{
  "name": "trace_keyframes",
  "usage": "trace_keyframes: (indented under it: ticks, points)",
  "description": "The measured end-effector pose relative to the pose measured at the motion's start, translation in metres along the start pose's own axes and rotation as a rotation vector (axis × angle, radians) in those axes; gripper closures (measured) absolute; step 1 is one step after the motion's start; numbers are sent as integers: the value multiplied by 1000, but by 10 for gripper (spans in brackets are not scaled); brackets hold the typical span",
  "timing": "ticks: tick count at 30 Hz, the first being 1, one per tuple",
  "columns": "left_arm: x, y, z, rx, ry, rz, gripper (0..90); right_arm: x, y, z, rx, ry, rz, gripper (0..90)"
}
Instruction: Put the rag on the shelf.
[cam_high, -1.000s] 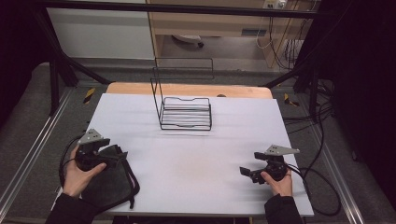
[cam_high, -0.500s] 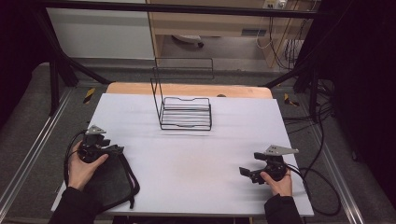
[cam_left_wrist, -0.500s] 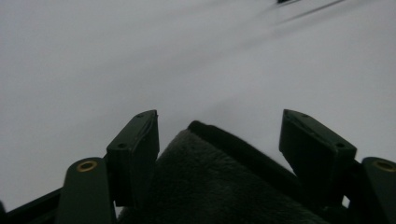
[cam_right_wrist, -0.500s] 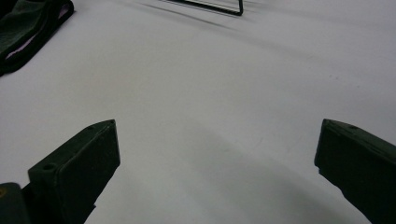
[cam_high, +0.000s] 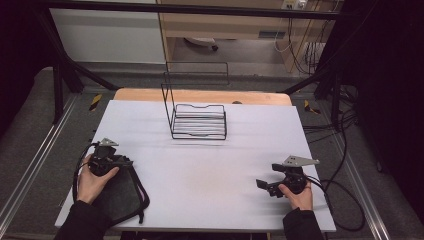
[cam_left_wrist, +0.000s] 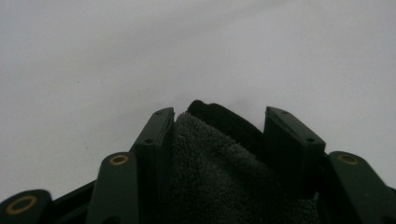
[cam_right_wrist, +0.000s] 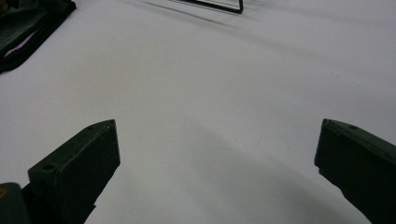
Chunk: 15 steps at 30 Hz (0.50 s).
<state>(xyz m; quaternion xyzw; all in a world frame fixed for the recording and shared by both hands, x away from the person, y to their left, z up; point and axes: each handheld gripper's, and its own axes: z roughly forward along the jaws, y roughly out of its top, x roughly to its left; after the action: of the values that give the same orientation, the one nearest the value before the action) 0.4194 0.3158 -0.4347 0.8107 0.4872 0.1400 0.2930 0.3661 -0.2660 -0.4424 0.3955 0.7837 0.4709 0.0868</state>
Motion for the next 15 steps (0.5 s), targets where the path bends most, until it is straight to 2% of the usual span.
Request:
trace_keyframes:
  ticks: [4,10,11,15]
  points:
    - [1,0,1,5,-12,-20,475,0,0,0,-1,0,1,7]
    - [-1,0,1,7,-4,-11,568,0,0,-1,0,-2,3,8]
    - [0,0,1,6,-6,-15,615,0,0,0,0,-2,0,7]
    - [0,0,1,2,-27,-23,682,0,0,-1,1,-3,2,7]
